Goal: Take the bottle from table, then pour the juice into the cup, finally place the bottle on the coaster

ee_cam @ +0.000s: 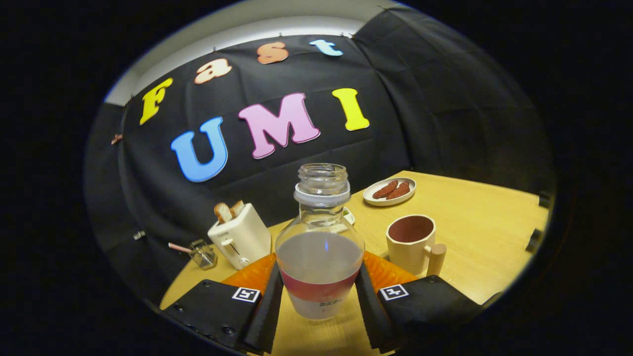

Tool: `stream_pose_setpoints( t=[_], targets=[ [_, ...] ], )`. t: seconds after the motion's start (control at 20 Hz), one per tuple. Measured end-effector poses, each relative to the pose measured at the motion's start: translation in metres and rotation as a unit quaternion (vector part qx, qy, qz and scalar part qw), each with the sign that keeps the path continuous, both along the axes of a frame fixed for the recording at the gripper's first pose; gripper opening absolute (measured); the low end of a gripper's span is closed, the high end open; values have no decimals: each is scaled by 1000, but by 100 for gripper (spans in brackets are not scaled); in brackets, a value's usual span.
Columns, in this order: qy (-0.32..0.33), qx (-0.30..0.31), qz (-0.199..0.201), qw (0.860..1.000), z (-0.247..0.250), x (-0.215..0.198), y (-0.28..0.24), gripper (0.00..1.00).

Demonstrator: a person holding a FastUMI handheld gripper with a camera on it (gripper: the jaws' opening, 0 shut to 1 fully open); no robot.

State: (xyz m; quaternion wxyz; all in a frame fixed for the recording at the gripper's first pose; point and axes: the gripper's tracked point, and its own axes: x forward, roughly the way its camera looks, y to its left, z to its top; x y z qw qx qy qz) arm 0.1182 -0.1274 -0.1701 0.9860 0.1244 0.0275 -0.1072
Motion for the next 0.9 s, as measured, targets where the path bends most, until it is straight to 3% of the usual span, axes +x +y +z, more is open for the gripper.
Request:
stream_pose_setpoints(
  t=[0.15, 0.45, 0.7, 0.9],
  targets=[
    [26, -81, 12, 996, 4, 29, 9, 72],
    [43, -169, 6, 985, 19, 101, 15, 73],
    [40, -208, -26, 977, 27, 151, -1, 73],
    [52, -186, -33, 981, -1, 182, -5, 73]
  ],
)
